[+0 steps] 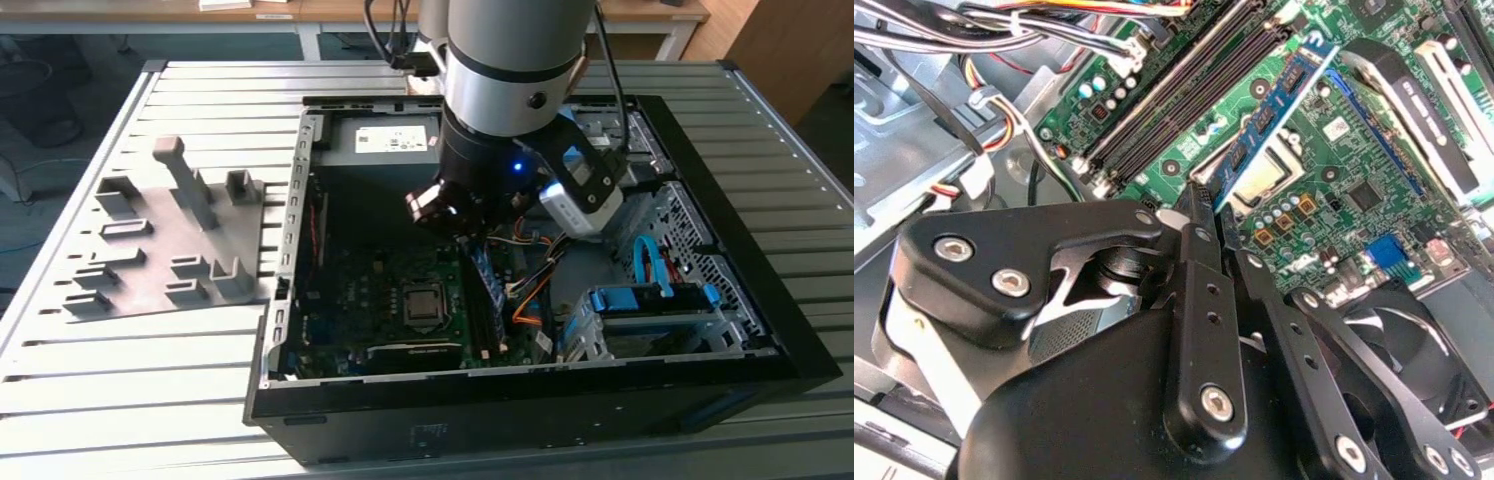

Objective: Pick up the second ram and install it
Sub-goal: 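Insert the second ram into the second slot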

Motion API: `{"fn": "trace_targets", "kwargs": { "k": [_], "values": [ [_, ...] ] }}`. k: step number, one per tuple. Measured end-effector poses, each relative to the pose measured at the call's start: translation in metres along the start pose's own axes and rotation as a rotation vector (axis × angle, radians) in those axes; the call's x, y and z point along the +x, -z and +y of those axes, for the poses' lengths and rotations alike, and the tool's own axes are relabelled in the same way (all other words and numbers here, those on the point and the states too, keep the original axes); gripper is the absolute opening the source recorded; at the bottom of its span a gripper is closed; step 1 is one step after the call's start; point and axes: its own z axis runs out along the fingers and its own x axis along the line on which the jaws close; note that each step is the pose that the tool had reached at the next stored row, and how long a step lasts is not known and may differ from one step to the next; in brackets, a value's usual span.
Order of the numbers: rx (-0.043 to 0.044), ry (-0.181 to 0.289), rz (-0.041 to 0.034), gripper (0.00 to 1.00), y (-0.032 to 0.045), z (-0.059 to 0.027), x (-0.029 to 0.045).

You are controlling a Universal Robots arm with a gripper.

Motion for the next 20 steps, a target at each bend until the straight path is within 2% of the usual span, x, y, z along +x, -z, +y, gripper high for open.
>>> {"fn": "trace_targets", "kwargs": {
  "k": [20],
  "values": [
    [0.0031,-0.083,-0.0061,0.14,-0.0002,0.0000,0.0000]
  ]
}}
